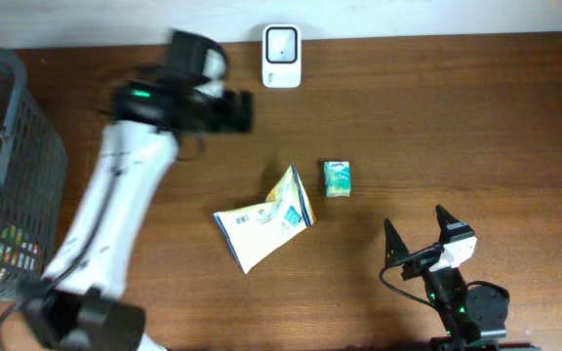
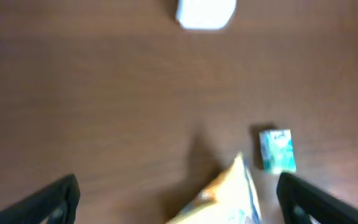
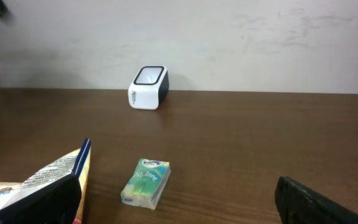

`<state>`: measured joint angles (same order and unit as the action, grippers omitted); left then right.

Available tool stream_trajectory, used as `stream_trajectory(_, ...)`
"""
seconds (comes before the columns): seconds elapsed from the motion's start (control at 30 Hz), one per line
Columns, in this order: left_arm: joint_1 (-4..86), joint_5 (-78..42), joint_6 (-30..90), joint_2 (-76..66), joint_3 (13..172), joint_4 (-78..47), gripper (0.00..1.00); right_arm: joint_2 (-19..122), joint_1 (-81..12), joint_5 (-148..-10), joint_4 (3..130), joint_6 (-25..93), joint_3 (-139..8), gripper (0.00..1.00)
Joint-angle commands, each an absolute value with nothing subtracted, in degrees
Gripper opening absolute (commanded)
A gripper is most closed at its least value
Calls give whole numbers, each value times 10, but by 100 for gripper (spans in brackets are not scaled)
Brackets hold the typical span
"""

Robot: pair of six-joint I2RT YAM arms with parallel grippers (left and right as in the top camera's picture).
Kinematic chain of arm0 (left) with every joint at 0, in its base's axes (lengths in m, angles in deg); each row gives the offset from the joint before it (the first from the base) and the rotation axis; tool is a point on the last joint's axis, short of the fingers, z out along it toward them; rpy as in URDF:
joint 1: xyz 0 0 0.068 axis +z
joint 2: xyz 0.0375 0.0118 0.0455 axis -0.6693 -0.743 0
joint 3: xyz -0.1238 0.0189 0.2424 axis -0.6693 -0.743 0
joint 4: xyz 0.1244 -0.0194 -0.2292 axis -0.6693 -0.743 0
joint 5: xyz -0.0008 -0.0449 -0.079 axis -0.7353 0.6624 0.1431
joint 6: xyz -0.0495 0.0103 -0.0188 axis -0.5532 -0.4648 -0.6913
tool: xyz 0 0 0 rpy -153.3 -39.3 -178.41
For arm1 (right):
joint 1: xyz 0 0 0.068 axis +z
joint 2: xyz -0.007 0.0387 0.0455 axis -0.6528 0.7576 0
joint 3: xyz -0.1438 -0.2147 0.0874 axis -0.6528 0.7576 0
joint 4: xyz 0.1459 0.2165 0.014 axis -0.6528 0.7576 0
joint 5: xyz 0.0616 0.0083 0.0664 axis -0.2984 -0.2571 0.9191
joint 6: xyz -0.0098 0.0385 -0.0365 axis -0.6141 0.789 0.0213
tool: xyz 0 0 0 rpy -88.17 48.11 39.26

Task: Scan the item barcode
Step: 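Carry the snack bag with the left gripper and drop it beside the tissues, then reach the left gripper into the basket and grasp the yellow-green juice pouch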

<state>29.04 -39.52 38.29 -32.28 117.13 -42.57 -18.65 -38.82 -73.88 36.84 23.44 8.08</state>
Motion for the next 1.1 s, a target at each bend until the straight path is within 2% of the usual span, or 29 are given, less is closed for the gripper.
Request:
stream_trajectory(0.0, 388, -395, 439, -272, 1284, -480, 99, -190, -385, -736, 371, 236, 84, 99)
stream_trajectory(0.13, 519, -410, 439, -248, 1385, -523, 99, -190, -385, -736, 371, 236, 84, 99)
stream_trajectory(0.2, 620, -423, 439, -236, 1425, -533, 99, -190, -385, -736, 371, 236, 84, 99)
stream_trajectory(0.3, 768, -447, 389, -235, 1428, -546, 99, -190, -385, -736, 371, 236, 84, 99)
stream_trajectory(0.4, 840, -451, 363, -257, 1415, -560, 99, -190, -385, -736, 371, 236, 84, 99)
stream_trajectory(0.63, 922, -464, 362, -339, 1330, -575, 99, -190, -385, -736, 371, 236, 84, 99)
stream_trajectory(0.93, 935, -526, 365, -395, 1203, -543, 100, -190, -385, -736, 371, 236, 84, 99)
stream_trajectory(1.07, 935, -530, 423, -421, 1165, -516, 97, -190, -385, -736, 371, 236, 84, 99)
